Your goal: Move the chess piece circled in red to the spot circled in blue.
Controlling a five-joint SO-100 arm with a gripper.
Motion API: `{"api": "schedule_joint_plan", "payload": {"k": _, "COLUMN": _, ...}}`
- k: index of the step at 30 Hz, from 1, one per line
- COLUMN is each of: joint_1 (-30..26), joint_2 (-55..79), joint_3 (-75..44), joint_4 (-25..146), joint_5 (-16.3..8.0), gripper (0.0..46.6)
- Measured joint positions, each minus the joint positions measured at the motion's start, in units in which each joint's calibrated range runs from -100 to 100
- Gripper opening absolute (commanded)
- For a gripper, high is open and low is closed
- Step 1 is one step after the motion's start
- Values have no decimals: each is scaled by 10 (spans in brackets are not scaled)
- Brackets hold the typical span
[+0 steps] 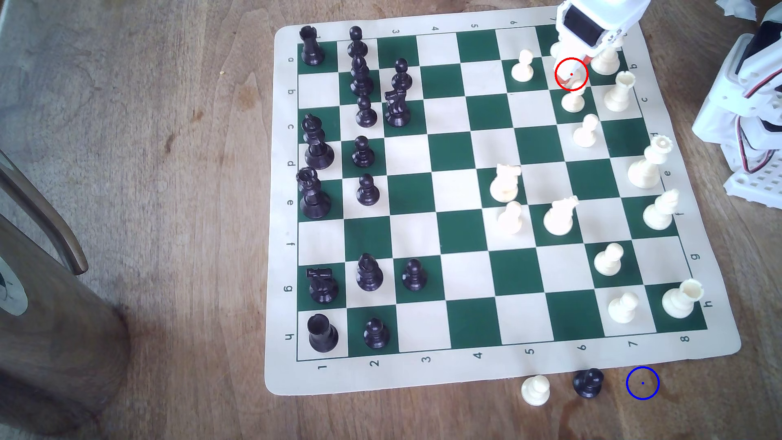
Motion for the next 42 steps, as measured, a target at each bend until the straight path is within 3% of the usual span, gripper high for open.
{"api": "schedule_joint_plan", "payload": {"k": 4, "joint_1": 0, "joint_2": 0, "joint_3": 0, "joint_4": -3, "joint_5": 0, "gripper": 111}}
{"api": "schedule_joint_plan", "payload": {"k": 7, "joint_1": 0, "joint_2": 0, "joint_3": 0, "joint_4": -3, "joint_5": 0, "gripper": 36}}
{"api": "schedule_joint_plan", "payload": {"k": 10, "joint_1": 0, "joint_2": 0, "joint_3": 0, "joint_4": -11, "joint_5": 4, "gripper": 2}}
{"api": "schedule_joint_plan", "payload": {"k": 22, "joint_1": 1, "joint_2": -38, "joint_3": 4, "joint_4": 15, "joint_5": 10, "gripper": 2}}
{"api": "schedule_joint_plan", "payload": {"k": 31, "joint_1": -3, "joint_2": -70, "joint_3": -198, "joint_4": 180, "joint_5": 6, "gripper": 2}}
{"api": "schedule_joint_plan", "payload": {"k": 36, "joint_1": -117, "joint_2": -134, "joint_3": -233, "joint_4": 252, "joint_5": -48, "gripper": 2}}
{"api": "schedule_joint_plan", "payload": {"k": 38, "joint_1": -224, "joint_2": -158, "joint_3": -233, "joint_4": 253, "joint_5": -86, "gripper": 2}}
{"api": "schedule_joint_plan", "payload": {"k": 41, "joint_1": -327, "joint_2": -164, "joint_3": -247, "joint_4": 253, "joint_5": -108, "gripper": 2}}
{"api": "schedule_joint_plan", "payload": {"k": 42, "joint_1": -384, "joint_2": -164, "joint_3": -267, "joint_4": 253, "joint_5": -114, "gripper": 2}}
